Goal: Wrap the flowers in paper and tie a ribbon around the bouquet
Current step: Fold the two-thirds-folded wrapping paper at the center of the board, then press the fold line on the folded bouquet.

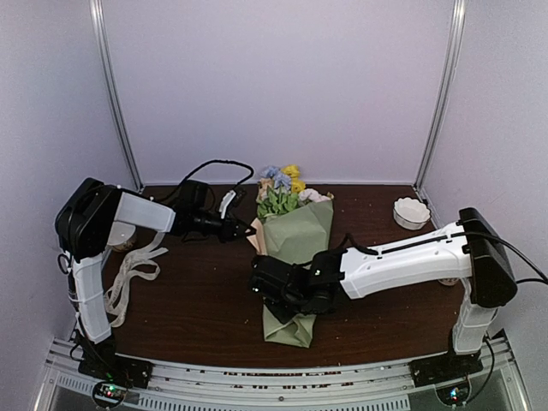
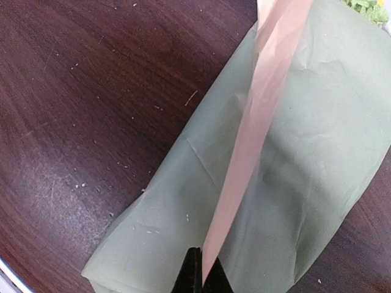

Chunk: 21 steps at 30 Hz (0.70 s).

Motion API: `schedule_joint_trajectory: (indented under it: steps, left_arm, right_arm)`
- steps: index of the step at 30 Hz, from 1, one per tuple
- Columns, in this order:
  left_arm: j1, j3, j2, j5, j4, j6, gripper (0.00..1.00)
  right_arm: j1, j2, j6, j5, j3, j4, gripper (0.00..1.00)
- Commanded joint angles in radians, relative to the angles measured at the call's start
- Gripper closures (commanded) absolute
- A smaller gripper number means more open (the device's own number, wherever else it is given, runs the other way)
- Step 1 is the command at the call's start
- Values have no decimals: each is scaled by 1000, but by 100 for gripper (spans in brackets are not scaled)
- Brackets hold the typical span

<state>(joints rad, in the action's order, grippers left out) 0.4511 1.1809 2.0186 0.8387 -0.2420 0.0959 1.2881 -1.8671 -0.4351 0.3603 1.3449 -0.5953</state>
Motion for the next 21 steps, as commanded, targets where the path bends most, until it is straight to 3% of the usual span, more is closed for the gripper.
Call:
schedule_joint_trajectory:
  steps: [1, 3, 4, 7, 10, 13, 19, 21]
  left_arm:
    - [-12, 42, 1, 0, -1, 22, 74]
    - [-12, 79, -11, -76, 110, 17, 52]
    - [-13, 110, -18, -130, 195, 6, 47]
    - [-14, 165, -67, -282, 370, 9, 42]
    - [-18, 140, -140, -299, 399, 94, 35]
    - [-18, 84, -176, -213, 344, 197, 35]
    - [-17, -154, -301, -155, 115, 352, 35]
    - [-11, -225, -337, -118, -12, 391, 31]
  right_arm:
    - [24, -59, -19, 120, 62, -52, 100]
    - [28, -88, -18, 146, 80, -80, 100]
    - [28, -101, -17, 158, 89, -90, 100]
    - [30, -127, -2, 174, 100, -96, 100]
    - [33, -149, 17, 185, 119, -105, 100]
    - [37, -164, 44, 194, 132, -101, 100]
    - [38, -180, 56, 192, 155, -100, 100]
    - [38, -184, 61, 195, 160, -102, 100]
